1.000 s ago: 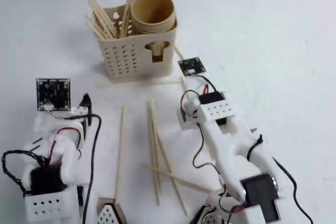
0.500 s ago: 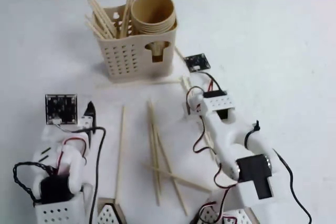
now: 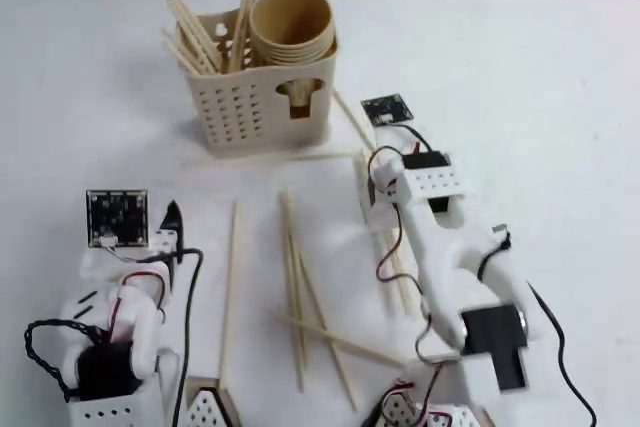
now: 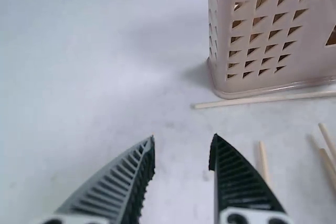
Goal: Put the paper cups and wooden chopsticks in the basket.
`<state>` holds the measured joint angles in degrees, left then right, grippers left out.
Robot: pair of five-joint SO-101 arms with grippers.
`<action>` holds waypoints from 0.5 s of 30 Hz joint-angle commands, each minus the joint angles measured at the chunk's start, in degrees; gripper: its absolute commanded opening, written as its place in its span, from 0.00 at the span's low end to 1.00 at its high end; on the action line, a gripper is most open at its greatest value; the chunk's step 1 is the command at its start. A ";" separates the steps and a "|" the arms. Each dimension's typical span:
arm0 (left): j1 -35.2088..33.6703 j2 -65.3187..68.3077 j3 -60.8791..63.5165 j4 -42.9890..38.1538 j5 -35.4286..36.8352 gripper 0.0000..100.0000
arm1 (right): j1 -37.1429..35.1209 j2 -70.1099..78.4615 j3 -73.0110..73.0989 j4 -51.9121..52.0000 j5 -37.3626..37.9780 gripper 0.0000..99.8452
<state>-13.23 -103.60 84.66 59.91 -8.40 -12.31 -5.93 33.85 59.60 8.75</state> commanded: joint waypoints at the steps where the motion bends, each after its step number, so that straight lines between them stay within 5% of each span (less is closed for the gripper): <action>1: -0.57 -0.57 0.00 -0.26 0.00 0.18 | 0.84 -8.13 -2.20 4.00 0.53 0.02; 12: -1.71 -0.66 0.09 -0.26 0.00 0.18 | -1.63 -18.33 -1.85 9.45 0.35 0.02; 15: -1.71 -0.66 0.18 -0.26 0.00 0.18 | -5.76 -14.64 0.62 7.87 -0.09 0.11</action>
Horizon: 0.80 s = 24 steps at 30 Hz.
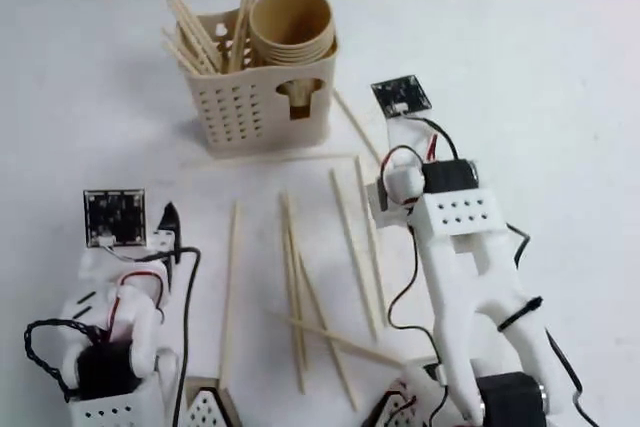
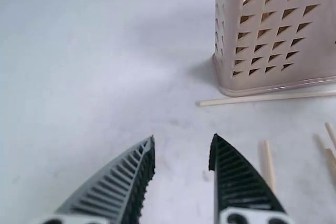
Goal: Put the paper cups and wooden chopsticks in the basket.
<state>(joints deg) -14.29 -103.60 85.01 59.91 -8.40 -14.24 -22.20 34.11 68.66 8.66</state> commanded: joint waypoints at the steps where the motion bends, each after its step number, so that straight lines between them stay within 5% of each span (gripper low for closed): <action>1: -0.66 -0.66 -0.18 -0.26 0.00 0.18 | -5.32 3.12 1.23 -2.33 -0.70 0.15; 5: -0.66 -0.66 -0.18 -0.26 0.00 0.18 | -9.27 9.54 2.99 -8.48 -5.10 0.24; 18: -0.66 -0.66 -0.18 -0.26 0.00 0.18 | -11.65 27.82 0.62 -19.82 -5.01 0.24; 24: -0.66 -0.66 -0.18 -0.26 0.00 0.18 | -8.04 32.22 -4.22 -16.04 -5.01 0.05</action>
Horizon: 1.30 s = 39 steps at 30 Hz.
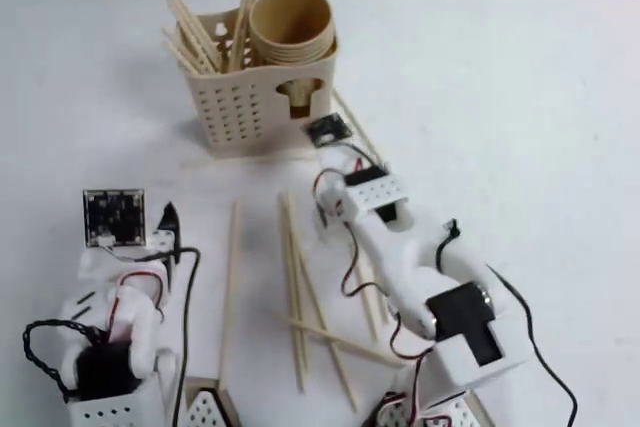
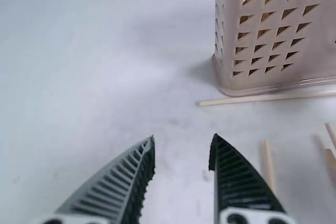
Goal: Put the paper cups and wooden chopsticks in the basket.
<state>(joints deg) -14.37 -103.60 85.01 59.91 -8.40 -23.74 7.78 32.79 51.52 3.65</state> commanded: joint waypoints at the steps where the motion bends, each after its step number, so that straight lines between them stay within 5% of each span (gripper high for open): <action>1: -0.57 -0.66 -0.18 -0.26 0.00 0.18 | 2.24 3.03 -3.96 1.89 0.00 0.02; 14: -0.57 -0.66 -0.18 0.00 0.00 0.18 | 8.04 -12.35 -3.34 11.65 5.63 0.02; 34: -0.57 -0.66 -0.09 -0.09 0.00 0.18 | 5.76 -36.62 0.79 19.03 5.54 0.02; 39: -0.57 -0.66 -0.09 -0.09 0.00 0.18 | 2.33 -36.53 7.56 16.40 5.19 0.17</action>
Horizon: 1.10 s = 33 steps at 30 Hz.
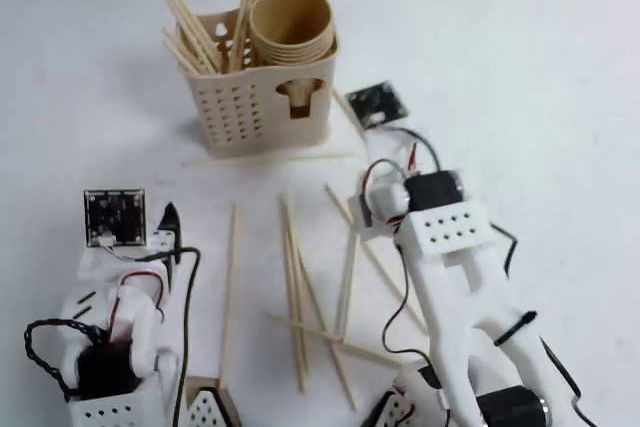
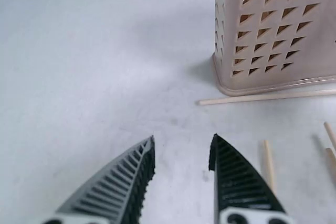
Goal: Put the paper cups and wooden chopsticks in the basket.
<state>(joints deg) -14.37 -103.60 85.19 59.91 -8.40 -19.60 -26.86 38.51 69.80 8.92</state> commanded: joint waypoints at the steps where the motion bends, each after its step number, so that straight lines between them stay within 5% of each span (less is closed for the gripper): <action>1: -0.57 -0.66 -0.26 -0.09 0.00 0.18 | -2.33 -1.89 3.34 -3.12 -0.18 0.19; 8: -0.57 -0.66 -0.26 -0.09 0.00 0.18 | -3.38 -1.01 11.60 -17.71 -4.31 0.21; 23: -0.57 -0.66 -0.26 0.00 0.00 0.18 | -6.46 25.98 2.11 -23.78 -8.18 0.21; 29: -0.57 -0.66 -0.26 -0.09 0.00 0.18 | -4.62 30.02 -0.35 -22.46 0.44 0.03; 33: -0.57 -0.66 -0.26 0.00 0.00 0.18 | -2.42 30.02 -0.26 -22.20 1.58 0.02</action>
<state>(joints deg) -14.37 -103.60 85.19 59.91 -8.40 -23.03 2.95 39.03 47.30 9.19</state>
